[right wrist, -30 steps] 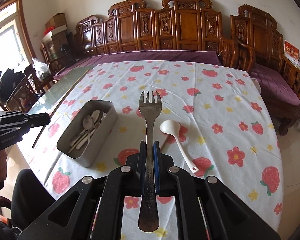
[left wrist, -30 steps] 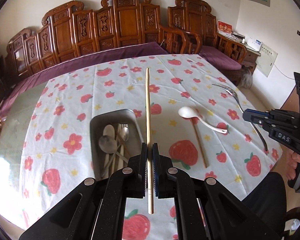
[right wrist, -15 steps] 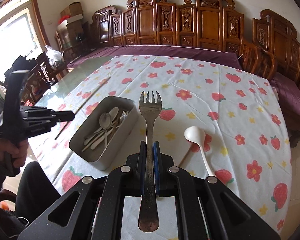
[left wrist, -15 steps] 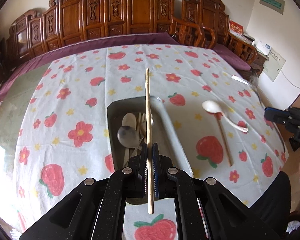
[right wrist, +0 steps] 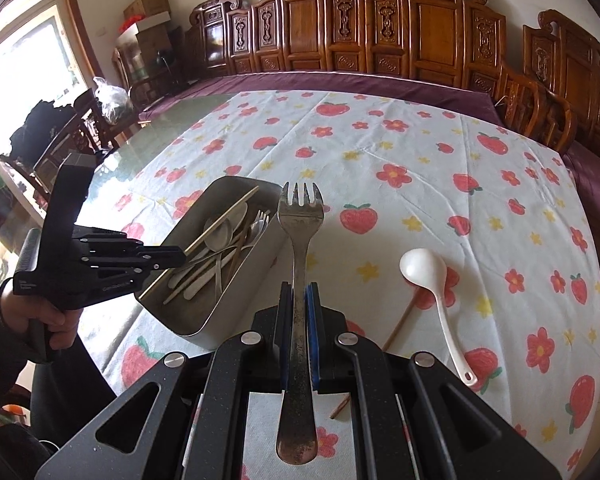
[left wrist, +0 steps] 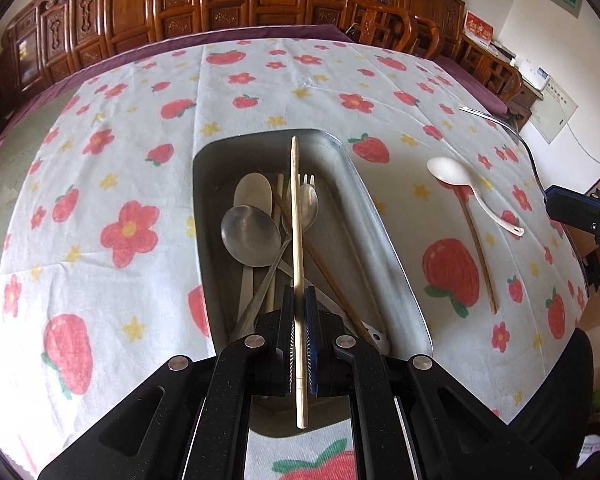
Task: Organize utensils
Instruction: 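Lower the chopstick into the tray and open the left tool while the right tool holds the fork, then lower the steel fork into the tray with the right tool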
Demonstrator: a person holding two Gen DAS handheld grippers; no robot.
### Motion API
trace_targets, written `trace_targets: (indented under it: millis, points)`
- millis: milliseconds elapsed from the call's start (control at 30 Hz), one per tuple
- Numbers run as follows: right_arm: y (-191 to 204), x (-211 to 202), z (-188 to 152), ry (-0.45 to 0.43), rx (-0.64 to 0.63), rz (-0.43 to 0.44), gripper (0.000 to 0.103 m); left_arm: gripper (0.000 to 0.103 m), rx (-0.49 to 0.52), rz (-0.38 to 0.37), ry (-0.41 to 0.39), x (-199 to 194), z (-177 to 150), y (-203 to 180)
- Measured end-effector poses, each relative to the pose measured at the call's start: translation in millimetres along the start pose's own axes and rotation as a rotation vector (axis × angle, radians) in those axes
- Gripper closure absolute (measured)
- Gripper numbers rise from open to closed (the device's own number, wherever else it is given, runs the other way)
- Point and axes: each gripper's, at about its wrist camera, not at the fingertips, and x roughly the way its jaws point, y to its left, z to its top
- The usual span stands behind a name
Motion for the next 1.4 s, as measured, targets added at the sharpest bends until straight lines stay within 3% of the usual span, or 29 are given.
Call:
trace_targets:
  millis: [300, 667, 900, 967, 1400]
  points:
    - [26.6, 17.8, 7.5, 0.016, -0.031, 0.033, 0.094, 0.098, -0.027, -0.009, -0.019, -0.3, 2.5, 6.6]
    - [65.1, 53.5, 25.6, 0.023, -0.051, 0.064, 0.094, 0.097, -0.055, 0.022, -0.105, -53.4, -3.8, 32.0]
    - [72.5, 76.6, 36.8, 0.044, 0.012, 0.081, 0.094, 0.092, -0.063, 0.044, -0.146, -78.9, -7.7, 47.9]
    - [77.0, 81.7, 39.6, 0.045, 0.010, 0.076, 0.094, 0.088, -0.068, 0.050, -0.157, -84.6, -9.9, 51.7]
    - [101.2, 131.7, 42.3, 0.118, -0.042, -0.001, 0.094, 0.087, -0.123, 0.091, -0.173, -103.0, -22.3, 78.7]
